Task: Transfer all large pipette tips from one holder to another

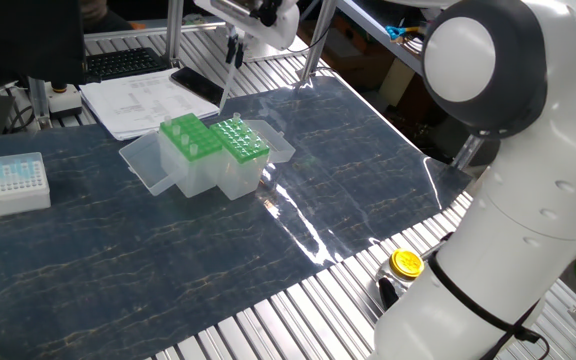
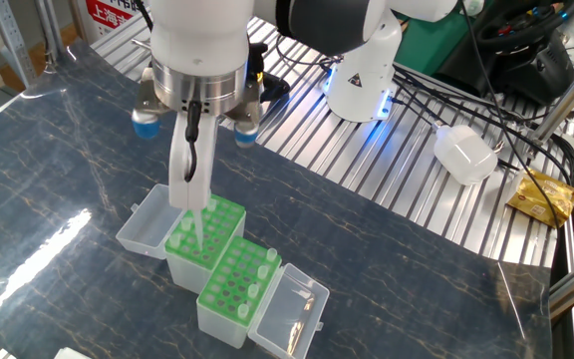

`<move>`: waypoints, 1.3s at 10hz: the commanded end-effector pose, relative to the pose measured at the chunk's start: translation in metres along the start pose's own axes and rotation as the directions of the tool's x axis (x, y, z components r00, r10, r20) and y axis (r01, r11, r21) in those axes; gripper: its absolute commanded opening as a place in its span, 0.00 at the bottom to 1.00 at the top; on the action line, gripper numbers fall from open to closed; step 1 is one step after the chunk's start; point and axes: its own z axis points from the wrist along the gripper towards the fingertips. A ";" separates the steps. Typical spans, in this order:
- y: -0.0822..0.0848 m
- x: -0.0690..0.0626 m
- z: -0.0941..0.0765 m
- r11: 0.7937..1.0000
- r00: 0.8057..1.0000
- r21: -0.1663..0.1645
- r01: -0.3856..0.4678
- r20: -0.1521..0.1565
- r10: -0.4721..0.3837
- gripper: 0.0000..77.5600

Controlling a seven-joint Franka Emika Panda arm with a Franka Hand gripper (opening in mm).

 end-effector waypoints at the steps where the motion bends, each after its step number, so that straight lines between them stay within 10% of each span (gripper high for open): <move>1: 0.015 0.005 -0.006 0.997 0.997 -0.015 -0.079 -0.020 0.079 0.02; 13: 0.051 0.033 0.004 0.982 0.982 -0.025 -0.186 -0.022 0.186 0.02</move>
